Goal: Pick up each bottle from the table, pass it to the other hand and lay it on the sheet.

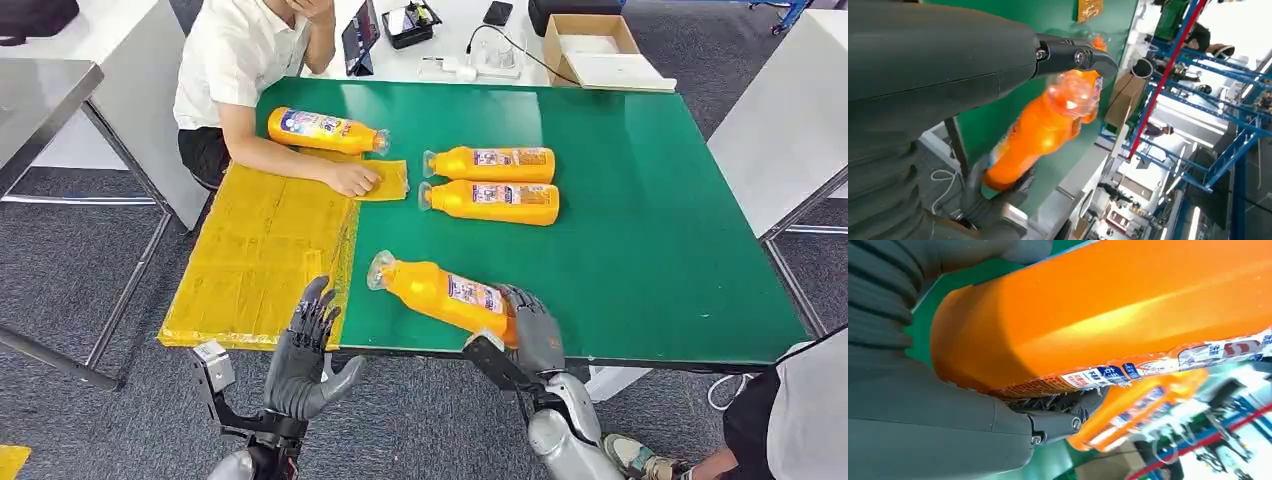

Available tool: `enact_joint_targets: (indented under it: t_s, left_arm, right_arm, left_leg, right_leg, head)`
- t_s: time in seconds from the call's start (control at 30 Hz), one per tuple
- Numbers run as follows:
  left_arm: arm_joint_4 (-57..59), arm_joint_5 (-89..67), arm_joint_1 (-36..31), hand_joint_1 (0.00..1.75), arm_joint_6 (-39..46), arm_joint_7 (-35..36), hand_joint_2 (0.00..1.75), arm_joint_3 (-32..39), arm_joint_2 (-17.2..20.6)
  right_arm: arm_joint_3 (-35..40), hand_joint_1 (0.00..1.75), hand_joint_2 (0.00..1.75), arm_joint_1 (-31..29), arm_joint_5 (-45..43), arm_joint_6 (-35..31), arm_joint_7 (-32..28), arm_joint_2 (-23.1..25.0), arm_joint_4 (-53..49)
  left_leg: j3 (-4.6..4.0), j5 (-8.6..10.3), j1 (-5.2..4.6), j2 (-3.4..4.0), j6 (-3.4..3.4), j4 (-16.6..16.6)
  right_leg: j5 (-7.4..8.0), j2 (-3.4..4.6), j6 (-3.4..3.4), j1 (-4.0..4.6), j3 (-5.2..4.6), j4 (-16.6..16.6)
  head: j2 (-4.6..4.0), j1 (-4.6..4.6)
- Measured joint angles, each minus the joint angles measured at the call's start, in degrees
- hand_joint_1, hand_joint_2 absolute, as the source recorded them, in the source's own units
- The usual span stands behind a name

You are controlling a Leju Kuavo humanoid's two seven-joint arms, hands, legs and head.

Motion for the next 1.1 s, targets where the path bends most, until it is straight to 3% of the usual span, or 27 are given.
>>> enact_joint_targets:
  t_s: [0.5,0.7,1.1]
  left_arm:
    - [0.0,0.1,0.2,0.0,-0.9,0.1,1.75,0.0,0.3]
    - [0.7,0.2,-1.0,0.0,-1.0,0.2,1.75,-0.1,0.4]
    - [3.9,1.1,-4.5,0.0,-2.1,0.2,1.75,-1.3,0.3]
  right_arm:
    - [1.5,1.75,1.75,2.7,-2.7,-1.3,-1.7,2.1,-5.0]
    - [1.6,1.75,1.75,2.9,-8.6,-3.1,-6.9,3.1,-5.9]
    - [7.9,1.75,1.75,0.5,-9.2,-0.2,-9.1,3.9,-6.3]
  left_leg:
    - [-0.1,-0.01,-0.04,-0.02,0.01,0.0]
    - [-0.13,-0.01,-0.04,-0.02,0.01,0.0]
    - [-0.2,0.01,-0.04,-0.02,0.02,0.0]
  right_leg:
    - [0.0,-0.01,0.01,-0.02,-0.09,0.0]
    - [0.0,-0.01,0.01,-0.02,-0.12,0.0]
    - [0.01,-0.01,0.01,-0.02,-0.19,0.0]
  head:
    - [0.0,0.0]
    - [0.0,0.0]
    - [0.0,0.02]
